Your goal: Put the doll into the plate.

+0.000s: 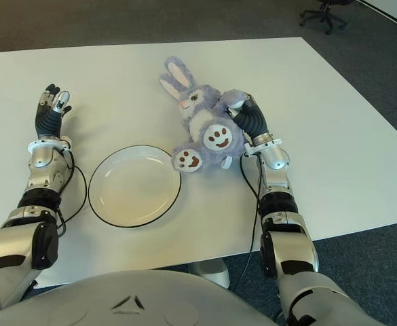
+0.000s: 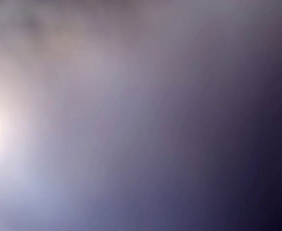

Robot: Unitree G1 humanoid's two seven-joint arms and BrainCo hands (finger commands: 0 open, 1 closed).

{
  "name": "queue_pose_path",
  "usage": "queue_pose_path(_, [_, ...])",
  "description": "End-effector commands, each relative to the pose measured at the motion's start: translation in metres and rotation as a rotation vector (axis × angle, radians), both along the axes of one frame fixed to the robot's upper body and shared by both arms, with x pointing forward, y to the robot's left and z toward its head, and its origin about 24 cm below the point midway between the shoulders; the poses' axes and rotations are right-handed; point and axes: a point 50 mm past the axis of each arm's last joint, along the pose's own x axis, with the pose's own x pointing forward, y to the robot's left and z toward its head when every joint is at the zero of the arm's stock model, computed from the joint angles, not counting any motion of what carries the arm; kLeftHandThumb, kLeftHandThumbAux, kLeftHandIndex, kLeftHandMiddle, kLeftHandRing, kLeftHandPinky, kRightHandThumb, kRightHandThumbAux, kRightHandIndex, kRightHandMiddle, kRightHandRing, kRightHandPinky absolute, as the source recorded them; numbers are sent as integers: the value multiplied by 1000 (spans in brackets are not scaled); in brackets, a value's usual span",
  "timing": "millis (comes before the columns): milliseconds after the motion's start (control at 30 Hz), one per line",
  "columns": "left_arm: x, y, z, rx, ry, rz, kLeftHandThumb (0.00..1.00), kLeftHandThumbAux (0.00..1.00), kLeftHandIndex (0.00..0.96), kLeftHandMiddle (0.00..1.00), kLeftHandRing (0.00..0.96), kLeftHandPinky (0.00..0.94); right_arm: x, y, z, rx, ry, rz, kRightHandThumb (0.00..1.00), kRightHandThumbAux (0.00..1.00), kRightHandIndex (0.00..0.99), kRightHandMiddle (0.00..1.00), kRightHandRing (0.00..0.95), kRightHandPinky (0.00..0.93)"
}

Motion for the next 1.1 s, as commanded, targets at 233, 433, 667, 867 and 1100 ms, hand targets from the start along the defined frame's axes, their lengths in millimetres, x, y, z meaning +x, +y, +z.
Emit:
queue_pose_path(233, [-36, -10, -60, -65, 254, 28, 0, 493, 0, 70, 105, 148, -47, 13, -90, 116, 348, -43, 841, 678, 382, 520, 609, 566])
queue_pose_path(433, [-36, -11, -60, -65, 257, 26, 0, 490, 0, 64, 101, 144, -47, 12, -90, 122, 354, -51, 840, 678, 382, 518, 605, 566])
queue_pose_path(667, [-36, -11, -60, -62, 261, 23, 0, 487, 0, 63, 97, 139, -47, 11, -91, 130, 361, -62, 840, 679, 381, 520, 603, 555])
queue_pose_path(867, [-36, -11, -60, -59, 262, 23, 0, 486, 0, 76, 110, 154, -47, 10, -91, 136, 366, -66, 840, 678, 381, 527, 602, 558])
queue_pose_path(1100, [-36, -11, -60, -60, 261, 22, 0, 483, 0, 80, 117, 151, -47, 11, -90, 153, 356, -67, 840, 679, 382, 517, 601, 557])
